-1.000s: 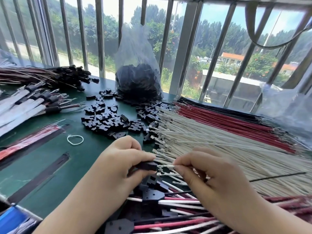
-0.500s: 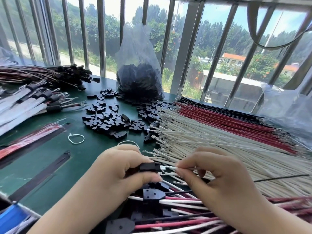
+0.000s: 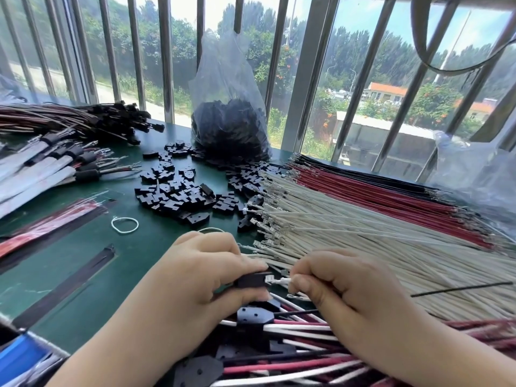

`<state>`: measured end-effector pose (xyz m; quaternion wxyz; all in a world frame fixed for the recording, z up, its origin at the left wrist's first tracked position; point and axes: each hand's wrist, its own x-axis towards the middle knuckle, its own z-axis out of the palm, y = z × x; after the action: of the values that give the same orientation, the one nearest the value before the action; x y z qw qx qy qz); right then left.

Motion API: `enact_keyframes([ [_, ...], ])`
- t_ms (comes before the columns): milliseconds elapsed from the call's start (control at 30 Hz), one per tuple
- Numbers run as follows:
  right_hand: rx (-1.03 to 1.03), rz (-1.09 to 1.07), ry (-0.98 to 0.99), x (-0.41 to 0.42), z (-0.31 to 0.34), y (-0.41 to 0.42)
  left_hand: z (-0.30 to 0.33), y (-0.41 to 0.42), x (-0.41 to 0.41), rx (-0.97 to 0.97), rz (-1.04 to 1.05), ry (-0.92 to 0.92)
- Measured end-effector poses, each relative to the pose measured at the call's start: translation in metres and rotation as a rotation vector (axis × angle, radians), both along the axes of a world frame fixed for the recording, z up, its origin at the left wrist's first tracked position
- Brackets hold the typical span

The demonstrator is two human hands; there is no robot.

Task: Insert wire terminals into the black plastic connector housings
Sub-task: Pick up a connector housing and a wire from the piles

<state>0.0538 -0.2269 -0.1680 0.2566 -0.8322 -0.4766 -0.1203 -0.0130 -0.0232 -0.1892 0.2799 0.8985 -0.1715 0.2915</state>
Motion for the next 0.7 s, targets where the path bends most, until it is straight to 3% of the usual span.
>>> enact_keyframes([
  [233,-0.007,0.096,0.027,-0.0014,0.0029,-0.0019,0.0009,-0.0023,0.0016,0.138,-0.037,0.034],
  [367,-0.059,0.112,-0.089,-0.0007,0.0068,-0.0027,0.0043,-0.0031,-0.0009,0.03,-0.106,0.111],
  [633,-0.003,0.092,0.064,0.0012,0.0001,0.0045,0.0076,-0.0087,0.0002,0.201,-0.045,0.069],
  [700,0.081,0.068,0.071,0.0012,0.0006,0.0047,0.0068,-0.0072,0.0011,0.094,-0.038,0.081],
])
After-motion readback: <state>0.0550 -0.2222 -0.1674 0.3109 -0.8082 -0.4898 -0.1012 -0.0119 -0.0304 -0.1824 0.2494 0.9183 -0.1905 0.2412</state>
